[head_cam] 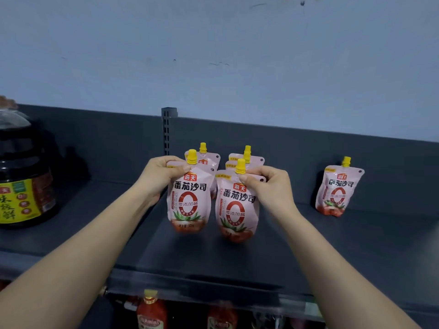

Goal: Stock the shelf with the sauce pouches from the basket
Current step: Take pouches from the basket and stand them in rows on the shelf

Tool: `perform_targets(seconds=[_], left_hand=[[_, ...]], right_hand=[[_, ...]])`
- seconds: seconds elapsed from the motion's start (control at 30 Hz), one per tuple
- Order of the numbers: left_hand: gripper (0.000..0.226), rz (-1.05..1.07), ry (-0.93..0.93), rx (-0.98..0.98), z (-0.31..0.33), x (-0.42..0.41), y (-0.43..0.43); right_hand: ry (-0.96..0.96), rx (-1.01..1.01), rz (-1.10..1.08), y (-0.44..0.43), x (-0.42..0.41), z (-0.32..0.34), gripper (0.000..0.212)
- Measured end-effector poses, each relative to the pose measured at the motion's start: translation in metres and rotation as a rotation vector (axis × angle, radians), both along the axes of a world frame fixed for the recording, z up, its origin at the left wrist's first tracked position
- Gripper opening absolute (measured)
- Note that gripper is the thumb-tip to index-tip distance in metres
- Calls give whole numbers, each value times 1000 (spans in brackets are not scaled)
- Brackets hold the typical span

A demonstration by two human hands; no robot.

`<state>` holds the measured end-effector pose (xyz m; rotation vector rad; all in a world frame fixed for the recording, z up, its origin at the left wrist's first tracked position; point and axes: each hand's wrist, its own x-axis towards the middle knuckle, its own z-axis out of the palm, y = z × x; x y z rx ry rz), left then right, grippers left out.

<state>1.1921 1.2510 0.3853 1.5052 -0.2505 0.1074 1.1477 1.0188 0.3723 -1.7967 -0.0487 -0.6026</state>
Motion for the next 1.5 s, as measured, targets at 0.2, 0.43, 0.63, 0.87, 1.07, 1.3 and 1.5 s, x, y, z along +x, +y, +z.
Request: perform_targets(seconds=[0.2, 0.43, 0.63, 0.87, 1.07, 1.3, 1.5], left_hand=[[8, -4, 29, 26, -8, 41, 3], [9, -43, 50, 36, -17, 74, -2], [10, -45, 49, 17, -25, 89, -6], [16, -94, 1, 230, -18, 94, 3], [19, -9, -3, 210, -17, 95, -8], [18, -13, -12, 224, -18, 100, -9], [26, 5, -51, 290, -18, 99, -6]], right_hand=[[40, -25, -44, -9, 22, -9, 6], [43, 37, -42, -14, 35, -14, 6], [34, 58, -15, -15, 39, -14, 3], [48, -13, 36, -20, 39, -14, 7], [31, -86, -39, -22, 43, -14, 12], [15, -112, -76, -25, 44, -18, 10], [-71, -331, -153, -25, 39, -18, 23]])
